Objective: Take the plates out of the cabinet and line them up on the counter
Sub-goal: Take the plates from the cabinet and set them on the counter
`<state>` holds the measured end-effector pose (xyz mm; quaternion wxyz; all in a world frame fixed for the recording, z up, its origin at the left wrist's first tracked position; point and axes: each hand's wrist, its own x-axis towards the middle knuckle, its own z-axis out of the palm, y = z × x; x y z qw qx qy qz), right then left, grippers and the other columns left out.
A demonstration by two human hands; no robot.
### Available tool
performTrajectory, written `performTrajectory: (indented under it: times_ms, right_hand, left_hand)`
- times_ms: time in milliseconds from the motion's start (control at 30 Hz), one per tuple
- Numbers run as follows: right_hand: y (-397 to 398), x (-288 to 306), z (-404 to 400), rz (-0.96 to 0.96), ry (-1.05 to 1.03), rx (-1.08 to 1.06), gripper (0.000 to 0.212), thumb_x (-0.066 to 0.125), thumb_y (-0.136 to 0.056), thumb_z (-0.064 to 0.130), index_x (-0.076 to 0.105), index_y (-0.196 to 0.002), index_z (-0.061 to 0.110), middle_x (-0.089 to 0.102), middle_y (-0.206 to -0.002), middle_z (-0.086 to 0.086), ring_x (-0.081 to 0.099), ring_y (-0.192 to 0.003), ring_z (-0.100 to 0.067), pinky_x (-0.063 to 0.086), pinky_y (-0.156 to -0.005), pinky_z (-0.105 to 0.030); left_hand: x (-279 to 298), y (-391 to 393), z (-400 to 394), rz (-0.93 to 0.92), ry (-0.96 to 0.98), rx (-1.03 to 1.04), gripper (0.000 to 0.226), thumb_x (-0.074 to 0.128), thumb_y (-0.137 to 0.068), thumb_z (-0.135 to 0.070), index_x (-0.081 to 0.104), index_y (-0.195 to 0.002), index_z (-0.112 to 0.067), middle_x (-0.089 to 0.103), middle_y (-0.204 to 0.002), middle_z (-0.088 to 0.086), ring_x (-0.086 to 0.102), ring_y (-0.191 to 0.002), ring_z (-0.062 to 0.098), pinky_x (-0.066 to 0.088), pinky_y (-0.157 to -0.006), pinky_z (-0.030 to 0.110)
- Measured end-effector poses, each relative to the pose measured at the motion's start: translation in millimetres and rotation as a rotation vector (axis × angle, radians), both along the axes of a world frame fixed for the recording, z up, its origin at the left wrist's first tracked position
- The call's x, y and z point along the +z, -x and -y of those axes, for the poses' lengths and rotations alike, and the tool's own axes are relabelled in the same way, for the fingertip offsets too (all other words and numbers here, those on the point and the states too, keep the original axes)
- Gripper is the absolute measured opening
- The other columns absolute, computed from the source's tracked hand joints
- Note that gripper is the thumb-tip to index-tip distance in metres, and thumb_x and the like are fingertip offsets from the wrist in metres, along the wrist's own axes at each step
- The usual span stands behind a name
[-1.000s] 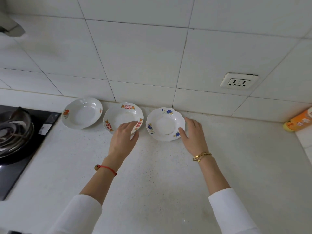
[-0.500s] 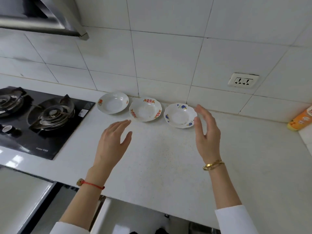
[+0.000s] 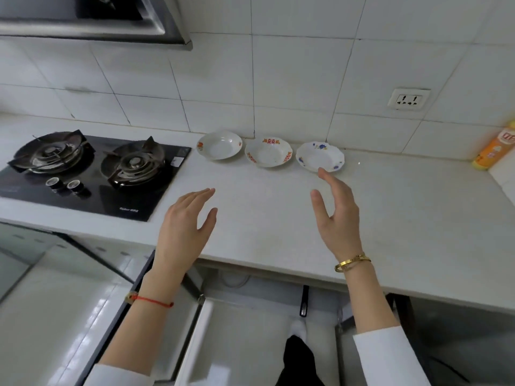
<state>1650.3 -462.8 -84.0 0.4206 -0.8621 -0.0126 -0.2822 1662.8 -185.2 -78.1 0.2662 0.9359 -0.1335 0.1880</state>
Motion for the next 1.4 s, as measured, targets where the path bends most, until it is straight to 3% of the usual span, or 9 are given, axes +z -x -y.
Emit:
performTrajectory:
  times_ms: [200,300,367,500,700,900,1133,1400]
  right_hand:
    - [77,-23,-59,-0.106,0.019,0.023,0.043,0.046,-0.096,0.035,0.046,-0.136,0.018,0.051,-0.137,0.007,0.04,-0.129,-0.007,0.027,-0.106,-0.008]
    - [105,-32,-84,-0.186,0.016,0.059,0.042,0.047,-0.097,0.033,0.044,-0.137,0.02,0.048,-0.138,0.009,0.038,-0.13,-0.005,0.022,-0.104,-0.004]
    - [118,-41,-95,-0.229,0.023,0.078,0.042,0.047,-0.097,0.033,0.044,-0.137,0.021,0.048,-0.138,0.01,0.037,-0.131,-0.004,0.023,-0.105,-0.008]
    - [132,-60,-106,-0.289,0.03,0.119,0.042,0.047,-0.097,0.033,0.045,-0.136,0.021,0.05,-0.137,0.009,0.037,-0.13,-0.003,0.03,-0.109,-0.02]
    - [140,-94,-103,-0.383,0.046,0.172,0.04,0.047,-0.096,0.034,0.047,-0.134,0.021,0.053,-0.133,0.008,0.043,-0.126,-0.007,0.04,-0.107,-0.031]
    - [136,-133,-85,-0.522,0.116,0.243,0.04,0.046,-0.096,0.035,0.048,-0.134,0.02,0.054,-0.131,0.006,0.043,-0.125,-0.009,0.033,-0.104,-0.022]
    - [106,-196,-80,-0.635,0.142,0.279,0.036,0.046,-0.096,0.034,0.051,-0.129,0.019,0.057,-0.123,0.006,0.047,-0.12,-0.011,0.039,-0.103,-0.028]
    - [48,-313,-98,-0.768,0.137,0.32,0.032,0.048,-0.095,0.031,0.055,-0.123,0.017,0.06,-0.117,0.003,0.052,-0.114,-0.015,0.037,-0.094,-0.023]
  left_hand:
    - [-7,68,-56,-0.037,-0.006,-0.025,0.039,0.06,-0.092,-0.019,0.059,-0.13,-0.013,0.063,-0.128,0.002,0.056,-0.122,0.021,0.044,-0.105,0.037]
    - [-12,100,-78,-0.066,0.011,0.002,0.038,0.062,-0.091,-0.015,0.06,-0.129,-0.012,0.064,-0.126,0.002,0.057,-0.12,0.02,0.041,-0.102,0.027]
    - [-15,117,-87,-0.087,0.022,0.023,0.038,0.062,-0.091,-0.013,0.06,-0.128,-0.012,0.065,-0.125,0.002,0.057,-0.119,0.019,0.038,-0.099,0.021]
    - [-28,139,-95,-0.124,0.003,0.054,0.036,0.061,-0.091,-0.015,0.061,-0.127,-0.013,0.067,-0.119,0.002,0.06,-0.112,0.02,0.04,-0.094,0.024]
    - [-57,154,-87,-0.218,-0.01,0.106,0.036,0.059,-0.093,-0.02,0.061,-0.128,-0.016,0.065,-0.123,-0.001,0.058,-0.117,0.016,0.037,-0.096,0.019]
    - [-88,158,-64,-0.274,0.011,0.141,0.036,0.057,-0.094,-0.018,0.059,-0.13,-0.013,0.065,-0.124,0.003,0.057,-0.118,0.021,0.046,-0.099,0.034]
    - [-156,134,-56,-0.332,-0.005,0.199,0.035,0.055,-0.094,-0.019,0.059,-0.129,-0.014,0.066,-0.122,0.0,0.057,-0.118,0.019,0.047,-0.094,0.034]
    - [-276,78,-65,-0.46,-0.034,0.264,0.036,0.051,-0.096,-0.02,0.058,-0.131,-0.015,0.064,-0.126,0.002,0.055,-0.12,0.02,0.045,-0.096,0.033]
